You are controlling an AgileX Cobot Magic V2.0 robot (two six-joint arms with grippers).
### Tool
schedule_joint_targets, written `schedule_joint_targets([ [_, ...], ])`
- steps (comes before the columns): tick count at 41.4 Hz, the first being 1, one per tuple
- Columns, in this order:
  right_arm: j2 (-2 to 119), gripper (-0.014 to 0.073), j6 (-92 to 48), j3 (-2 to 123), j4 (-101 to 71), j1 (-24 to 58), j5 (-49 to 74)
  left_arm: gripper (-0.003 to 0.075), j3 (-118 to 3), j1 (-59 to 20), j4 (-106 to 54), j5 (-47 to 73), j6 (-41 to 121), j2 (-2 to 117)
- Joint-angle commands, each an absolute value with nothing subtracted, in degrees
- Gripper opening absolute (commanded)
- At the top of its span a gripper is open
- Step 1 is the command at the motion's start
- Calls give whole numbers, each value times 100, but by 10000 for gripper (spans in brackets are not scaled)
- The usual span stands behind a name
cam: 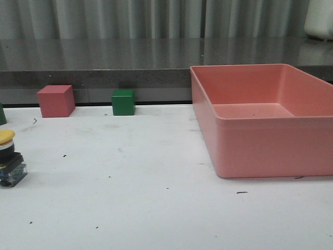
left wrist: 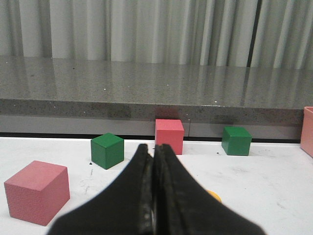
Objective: Place and stand button with both arms
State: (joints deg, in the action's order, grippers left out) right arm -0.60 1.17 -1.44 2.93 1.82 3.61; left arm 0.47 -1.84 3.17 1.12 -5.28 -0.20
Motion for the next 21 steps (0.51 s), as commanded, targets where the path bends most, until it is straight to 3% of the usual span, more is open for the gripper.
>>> schedule_joint_targets([
  [1, -159, -118, 54, -137, 291, 108, -367, -20, 140, -180, 261, -399, -537, -148],
  [21, -164, -118, 65, -137, -201, 108, -384, -20, 140, -180, 261, -399, -537, -148],
])
